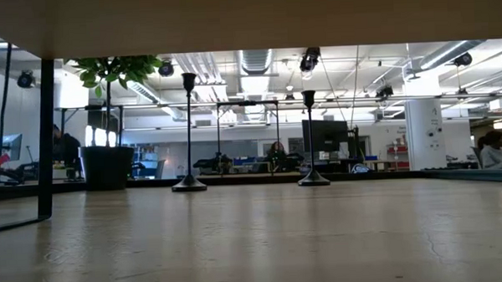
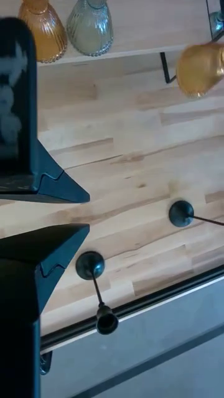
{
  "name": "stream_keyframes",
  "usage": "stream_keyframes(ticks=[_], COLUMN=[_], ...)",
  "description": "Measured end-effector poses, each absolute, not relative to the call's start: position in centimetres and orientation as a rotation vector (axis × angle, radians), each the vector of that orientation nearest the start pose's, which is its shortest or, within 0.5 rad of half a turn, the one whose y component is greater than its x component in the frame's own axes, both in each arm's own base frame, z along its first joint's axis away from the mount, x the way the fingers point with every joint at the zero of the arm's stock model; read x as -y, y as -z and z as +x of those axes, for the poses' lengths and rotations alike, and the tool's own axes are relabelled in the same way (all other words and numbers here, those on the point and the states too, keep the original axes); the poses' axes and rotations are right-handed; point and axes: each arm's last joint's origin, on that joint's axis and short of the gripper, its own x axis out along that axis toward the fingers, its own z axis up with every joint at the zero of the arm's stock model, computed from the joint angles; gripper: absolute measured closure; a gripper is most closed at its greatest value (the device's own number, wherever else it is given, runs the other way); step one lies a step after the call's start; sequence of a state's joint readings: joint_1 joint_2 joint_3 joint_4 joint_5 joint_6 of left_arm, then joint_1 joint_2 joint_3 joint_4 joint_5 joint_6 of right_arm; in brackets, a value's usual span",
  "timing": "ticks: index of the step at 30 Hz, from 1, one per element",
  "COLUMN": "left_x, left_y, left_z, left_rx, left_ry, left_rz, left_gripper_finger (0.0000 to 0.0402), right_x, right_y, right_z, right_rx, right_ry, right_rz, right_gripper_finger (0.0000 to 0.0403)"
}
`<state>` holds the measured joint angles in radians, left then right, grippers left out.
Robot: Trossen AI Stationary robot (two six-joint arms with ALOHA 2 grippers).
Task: Pick & Place candle stick holders
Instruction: Put the top orange glass candle holder on the shelf
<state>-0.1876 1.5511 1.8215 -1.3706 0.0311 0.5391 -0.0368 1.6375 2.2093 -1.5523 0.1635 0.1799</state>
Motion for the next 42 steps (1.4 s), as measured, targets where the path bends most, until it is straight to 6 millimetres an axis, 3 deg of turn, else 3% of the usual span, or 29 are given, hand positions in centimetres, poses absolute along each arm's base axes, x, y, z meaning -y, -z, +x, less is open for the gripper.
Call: stream_keyframes(ticks=[14, 23, 30, 42], left_x=[9.9, 10.7, 11.6, 12.8], left_y=[-39.4, -37.7, -37.4, -36.3], left_z=[28.2, 29.9, 31.0, 32.0], left_rx=[-0.897, -0.897, -0.799, -0.769], left_ry=[0.757, 0.833, 0.865, 0.933], left_rz=[0.848, 0.945, 1.001, 1.051], left_gripper_finger=[0.0367, 0.0367, 0.0367, 0.0367], right_x=[1.5, 1.6, 1.6, 1.5], right_y=[-47.1, -47.1, -47.1, -47.1], right_z=[26.6, 26.6, 26.6, 26.6], right_rx=[-0.943, -0.938, -0.938, -0.94], right_ry=[0.273, 0.293, 0.292, 0.288], right_rz=[0.104, 0.094, 0.094, 0.088], right_gripper_finger=[0.0346, 0.0346, 0.0346, 0.0346])
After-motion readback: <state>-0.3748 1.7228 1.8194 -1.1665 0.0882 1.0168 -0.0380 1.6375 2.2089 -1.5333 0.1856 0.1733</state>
